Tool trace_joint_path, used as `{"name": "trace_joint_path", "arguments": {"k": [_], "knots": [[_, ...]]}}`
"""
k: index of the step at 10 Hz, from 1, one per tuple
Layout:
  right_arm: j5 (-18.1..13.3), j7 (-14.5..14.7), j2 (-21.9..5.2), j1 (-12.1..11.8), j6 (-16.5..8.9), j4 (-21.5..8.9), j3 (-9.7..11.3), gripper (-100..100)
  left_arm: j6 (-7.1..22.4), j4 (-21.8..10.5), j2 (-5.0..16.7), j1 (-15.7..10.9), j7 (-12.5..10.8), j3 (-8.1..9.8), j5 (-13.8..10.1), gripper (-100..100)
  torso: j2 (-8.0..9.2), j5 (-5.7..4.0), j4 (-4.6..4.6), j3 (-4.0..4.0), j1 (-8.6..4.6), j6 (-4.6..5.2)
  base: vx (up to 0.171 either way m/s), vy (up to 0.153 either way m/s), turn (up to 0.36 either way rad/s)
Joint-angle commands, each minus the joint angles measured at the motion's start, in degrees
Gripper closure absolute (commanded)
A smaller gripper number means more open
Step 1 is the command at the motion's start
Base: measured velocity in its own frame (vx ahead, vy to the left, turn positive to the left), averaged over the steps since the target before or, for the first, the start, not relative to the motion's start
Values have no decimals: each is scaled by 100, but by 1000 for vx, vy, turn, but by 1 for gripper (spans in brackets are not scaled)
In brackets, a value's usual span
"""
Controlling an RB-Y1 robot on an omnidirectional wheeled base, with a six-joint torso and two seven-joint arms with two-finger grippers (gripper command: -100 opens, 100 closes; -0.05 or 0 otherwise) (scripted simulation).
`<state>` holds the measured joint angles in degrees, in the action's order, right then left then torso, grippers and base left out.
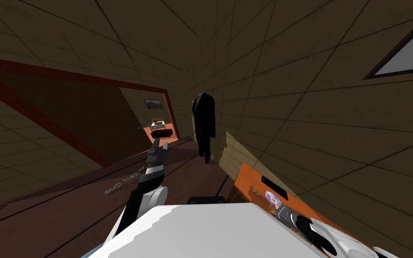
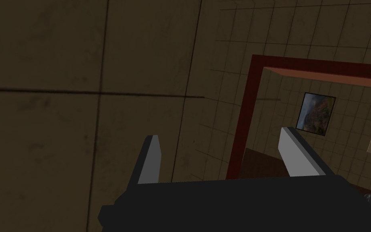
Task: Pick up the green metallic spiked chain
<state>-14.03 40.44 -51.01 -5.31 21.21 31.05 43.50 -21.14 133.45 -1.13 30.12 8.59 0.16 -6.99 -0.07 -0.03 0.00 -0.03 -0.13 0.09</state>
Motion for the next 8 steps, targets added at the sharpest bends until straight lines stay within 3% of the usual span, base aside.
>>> {"name": "trace_joint_path", "arguments": {"k": [1,3,4,5,8], "knots": [[-28,55,140,-12,-159,33,-78,-100,0,0,0,0,0,0,0,0,0,0,0,0,0,0,-12,-71,81],[-70,94,320,39,-282,-26,-130,-100,0,0,0,0,0,0,0,0,7,-4,1,4,-20,1,-20,-85,51],[-63,123,324,63,-175,-132,-131,-100,0,0,0,0,0,0,0,0,7,-4,1,4,-17,3,-6,-29,7],[-65,119,327,63,-199,-122,-131,100,0,0,0,0,0,0,0,0,5,0,1,3,-2,3,0,0,0],[-70,129,324,65,-193,-121,-126,100,0,0,0,0,0,0,0,0,0,0,0,0,7,8,0,0,0]]}}
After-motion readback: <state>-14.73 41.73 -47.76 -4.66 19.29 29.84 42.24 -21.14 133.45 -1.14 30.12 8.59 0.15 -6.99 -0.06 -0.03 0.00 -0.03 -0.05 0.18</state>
